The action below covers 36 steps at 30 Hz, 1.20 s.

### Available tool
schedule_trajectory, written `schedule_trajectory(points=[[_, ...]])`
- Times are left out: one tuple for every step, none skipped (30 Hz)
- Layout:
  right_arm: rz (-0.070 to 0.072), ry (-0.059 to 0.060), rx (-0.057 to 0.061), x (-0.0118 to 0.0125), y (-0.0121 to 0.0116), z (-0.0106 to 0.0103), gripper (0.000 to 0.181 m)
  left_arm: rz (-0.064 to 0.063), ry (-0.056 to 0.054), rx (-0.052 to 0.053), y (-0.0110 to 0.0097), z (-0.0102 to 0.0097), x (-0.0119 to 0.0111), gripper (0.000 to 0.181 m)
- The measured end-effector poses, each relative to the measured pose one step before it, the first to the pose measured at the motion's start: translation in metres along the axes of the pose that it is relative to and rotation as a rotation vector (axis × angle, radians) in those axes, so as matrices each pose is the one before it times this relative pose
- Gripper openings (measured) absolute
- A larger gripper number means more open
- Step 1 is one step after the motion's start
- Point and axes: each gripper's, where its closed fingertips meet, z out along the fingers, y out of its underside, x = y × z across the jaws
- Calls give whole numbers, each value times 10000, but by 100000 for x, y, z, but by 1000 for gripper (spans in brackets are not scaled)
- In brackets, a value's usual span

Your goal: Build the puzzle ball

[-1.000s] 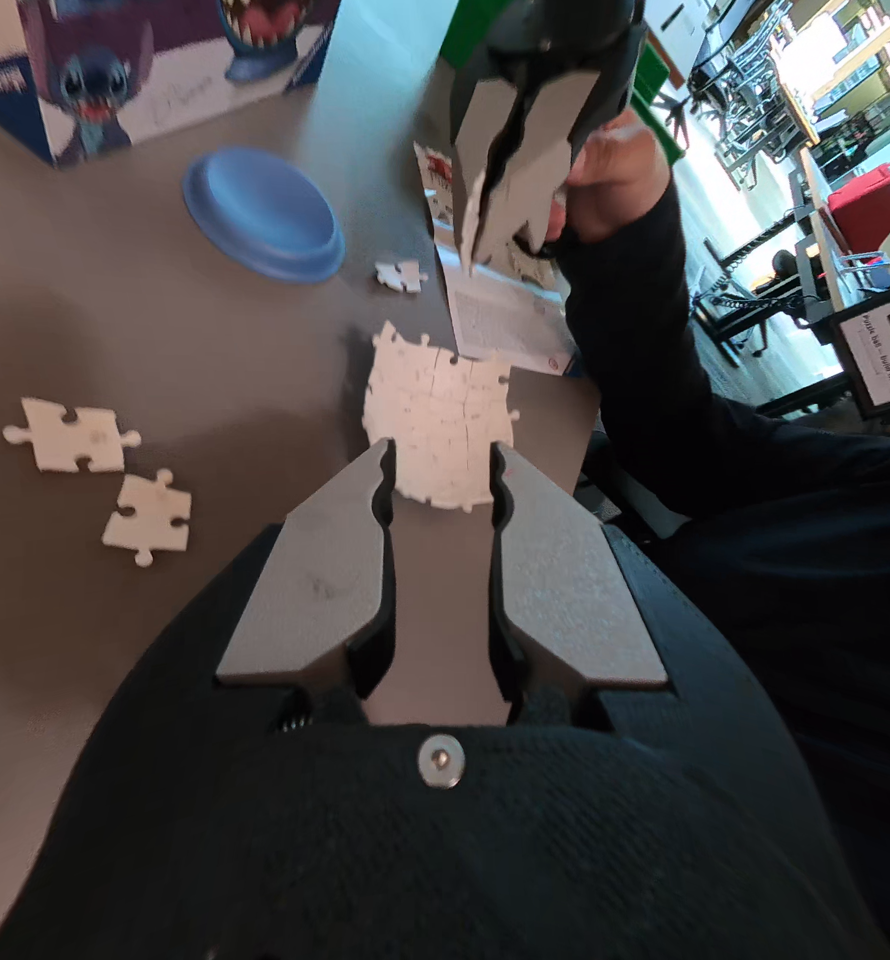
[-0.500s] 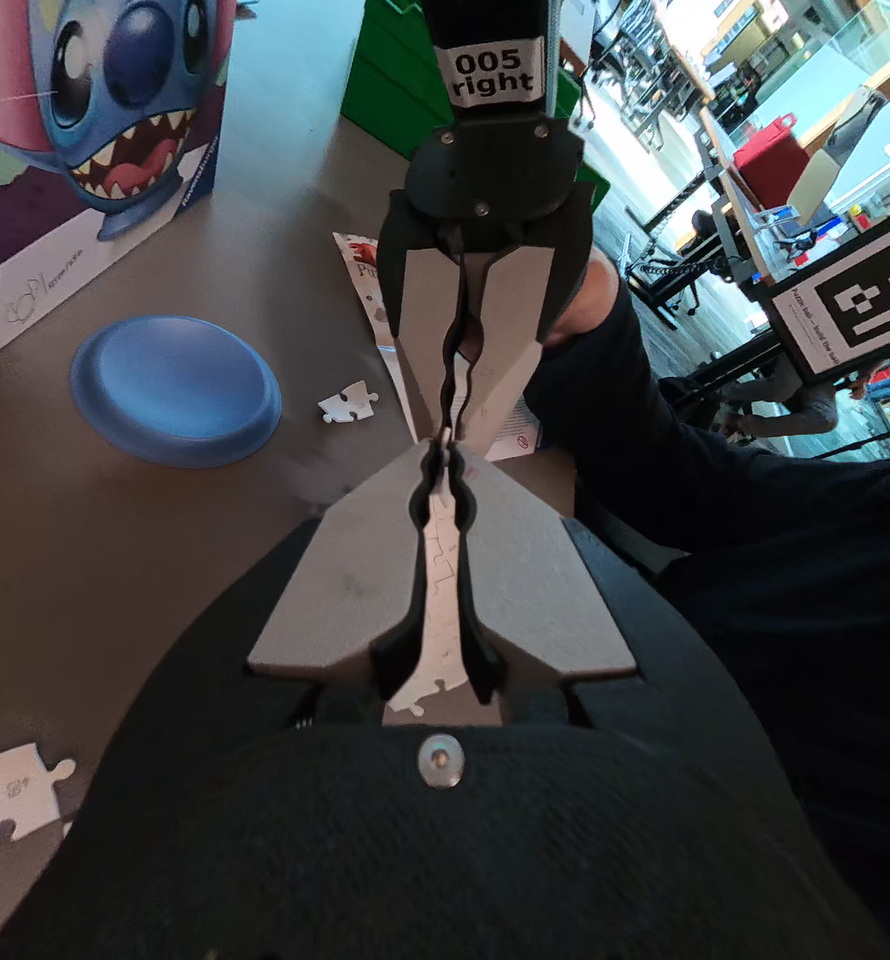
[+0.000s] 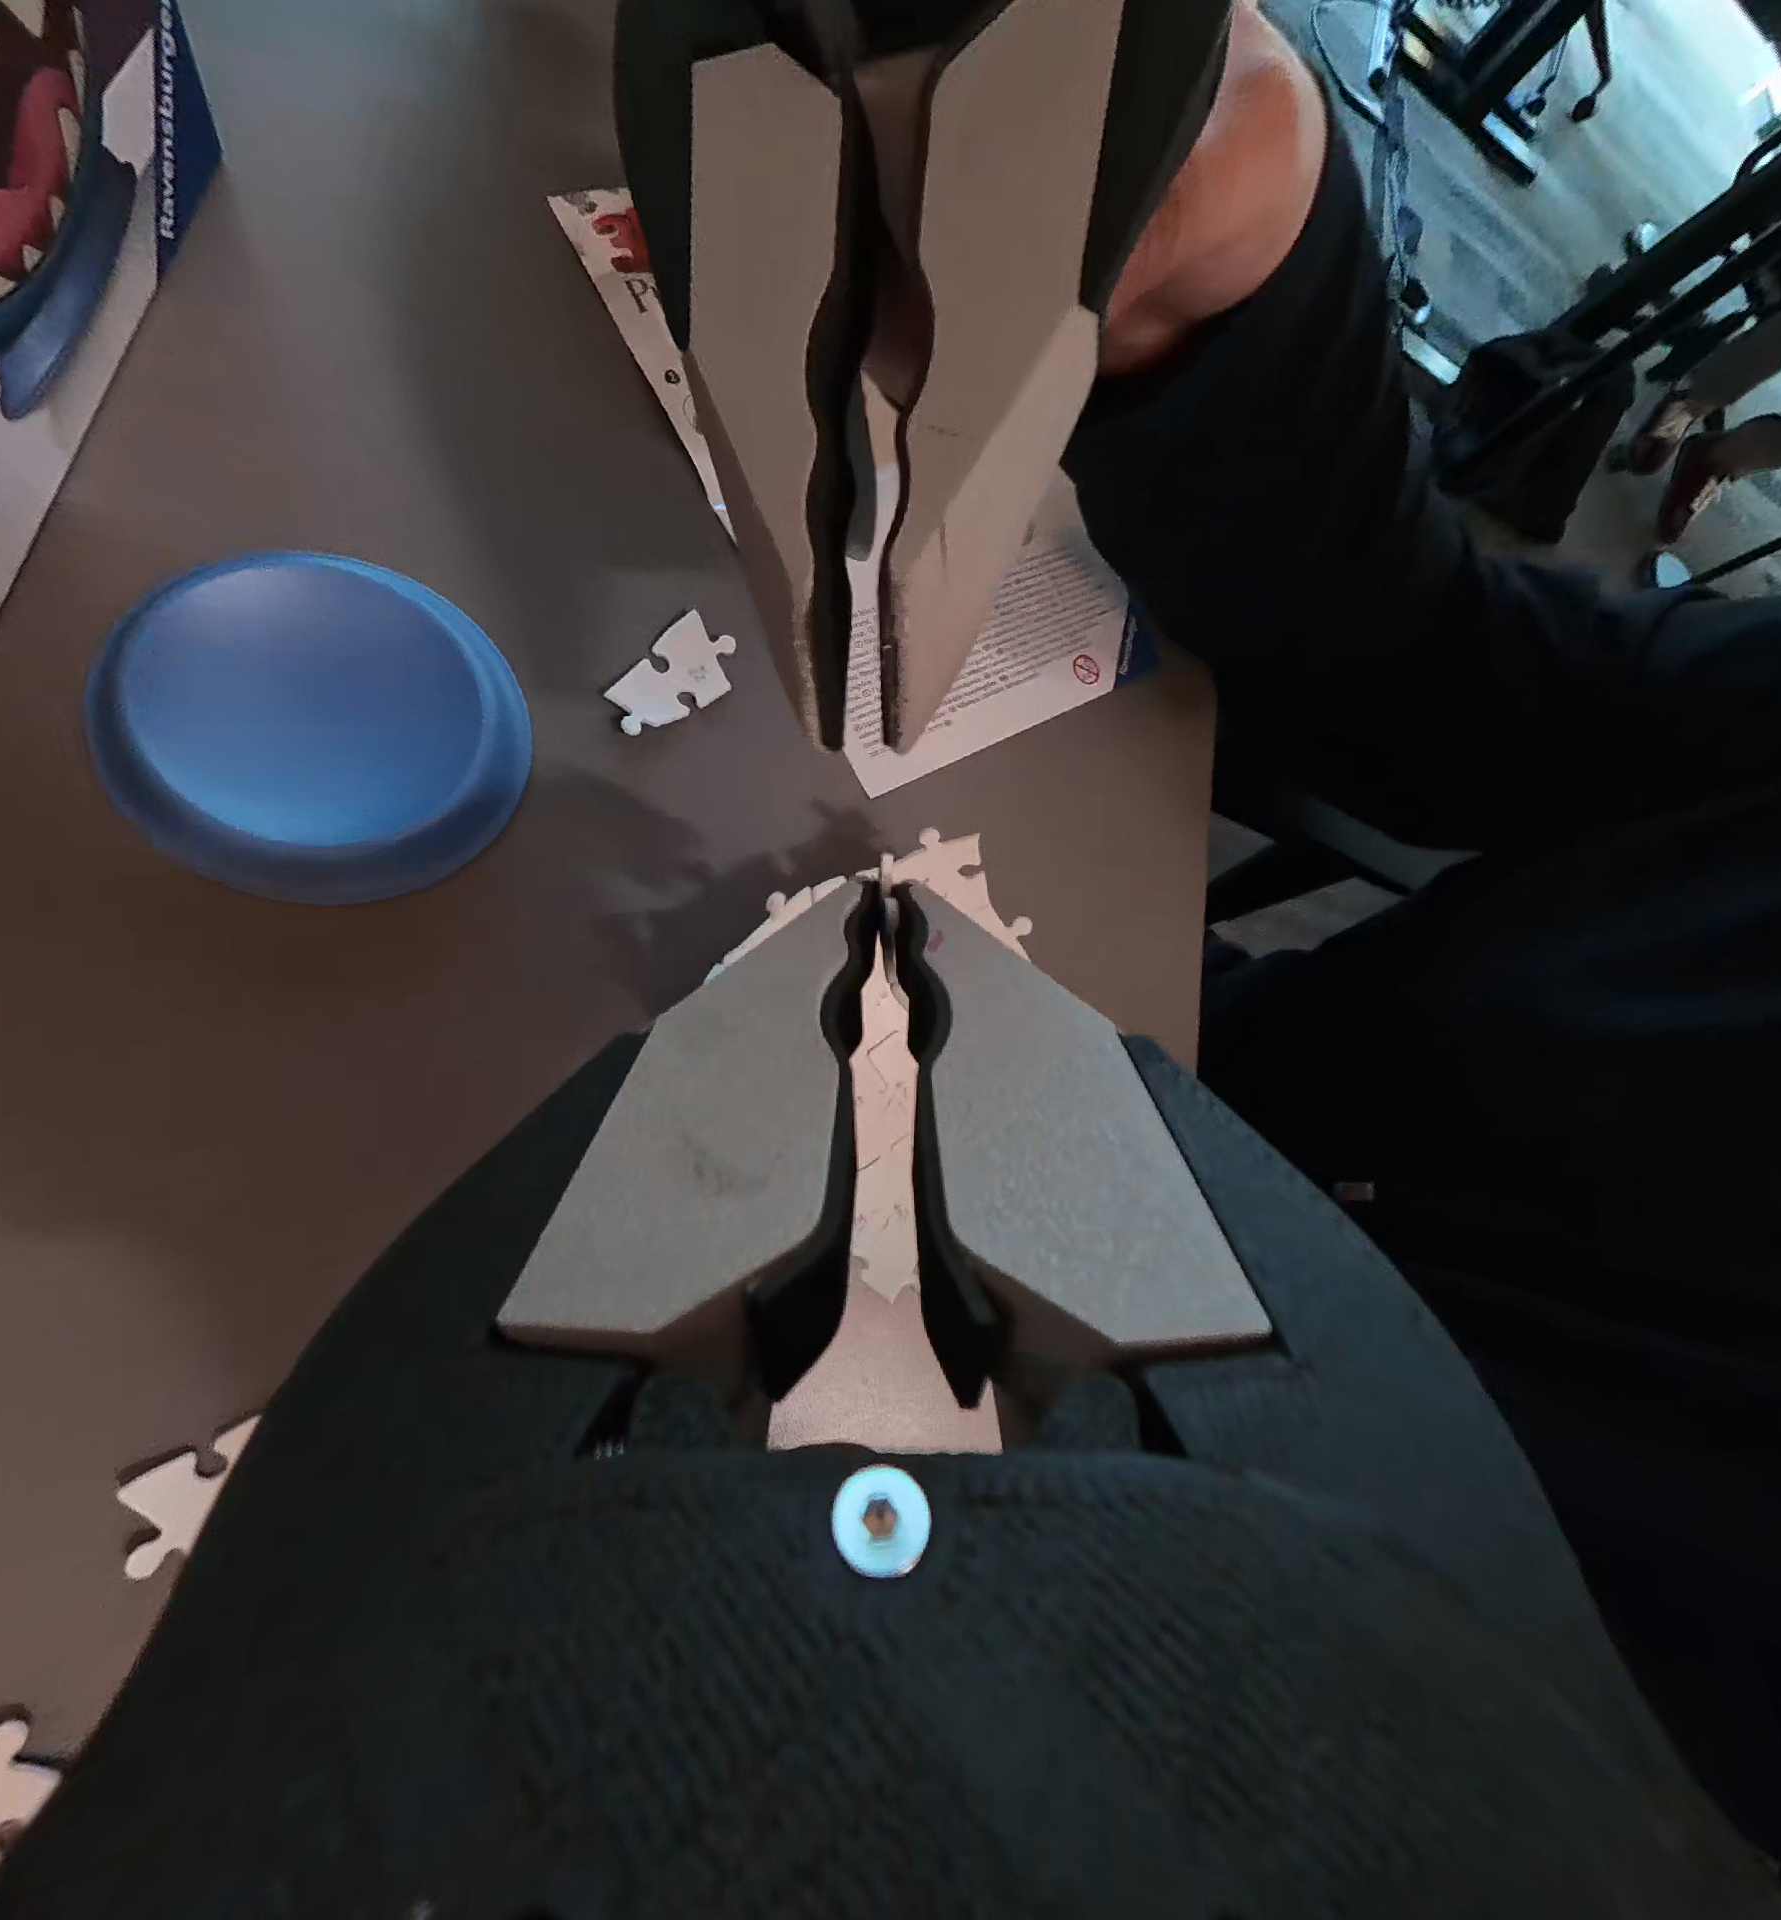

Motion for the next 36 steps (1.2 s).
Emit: schedule_trajectory(points=[[-168,-63,-10,-256,-61,119,4,89,-21,-1,-45,36,45,0],[-155,-12,-36,-169,-19,173,4,59,13,28,-85,22,59,0],[-122,48,-40,-42,-6,181,3,34,34,34,-88,20,53,0],[-92,53,-58,-9,43,179,2,17,25,43,-79,10,34,0],[-69,20,-66,-25,61,162,2,-3,8,34,-64,26,-11,0],[-63,11,-23,-30,1,129,1,-23,13,24,-37,40,-9,0],[-49,22,17,4,-53,99,0,-25,28,21,-29,73,1,0],[-30,9,2,-4,-19,77,0,-12,50,19,-31,79,51,0],[-20,-32,-17,-68,8,63,0,-22,29,19,-42,80,13,0],[-21,-16,-19,-61,21,26,0,-32,5,17,-42,65,-39,0],[-26,66,0,64,7,-41,0,-45,-15,22,-40,46,-79,0],[-16,50,22,64,-39,-69,0,-37,3,66,-97,26,-57,0],[-14,4,33,-22,-62,-71,0,-55,75,76,-103,3,48,0],[-16,-2,51,-15,-83,-60,0,-72,79,87,-120,-26,39,0],[-8,-5,57,-25,-92,-56,0,-56,70,89,-114,-41,30,0],[7,-19,47,-28,-87,-52,0,-37,79,75,-88,-38,63,0],[10,-2,30,-2,-49,-45,0,-25,65,55,-54,-25,60,0],[0,21,12,34,-23,-20,0,-12,28,31,-32,-10,23,0],[-11,17,-11,13,10,7,1,3,17,5,11,0,22,0],[-17,19,-29,15,33,8,1,3,21,-14,30,17,34,0],[-25,22,-21,6,26,-2,2,2,6,1,19,19,17,0],[-33,10,-9,-11,1,4,2,-5,27,13,-7,0,46,0],[-26,-8,-4,-27,-1,5,3,-16,42,6,5,-14,45,0],[-10,-13,4,-33,-7,9,3,-13,38,14,-2,-16,33,0],[4,-10,7,-11,-25,5,3,-19,49,21,-1,-21,58,0],[12,-16,9,-10,-12,0,5,-33,74,27,-5,-12,73,0],[24,-16,14,8,-8,-1,6,-32,69,29,-4,-25,75,0],[34,-13,18,22,-22,-7,7,-23,54,35,-19,-27,52,0],[31,7,18,47,-29,-10,9,-21,42,32,-7,-16,41,0],[10,5,9,21,-11,-1,9,-12,37,21,-7,-13,41,0],[-10,-9,2,-25,-8,16,10,-6,24,16,-11,-14,27,0],[-32,6,-2,-20,-4,1,10,-11,22,12,-8,-2,18,0],[-45,10,-11,-23,3,9,10,-12,4,4,3,-8,-6,0],[-37,-15,-27,-66,20,19,11,-12,-27,17,-13,-15,-64,0],[-32,-4,-15,-44,5,1,11,-14,8,17,-20,-20,-10,0],[-24,19,11,-2,-20,-4,10,-15,32,18,-21,-20,24,0]])
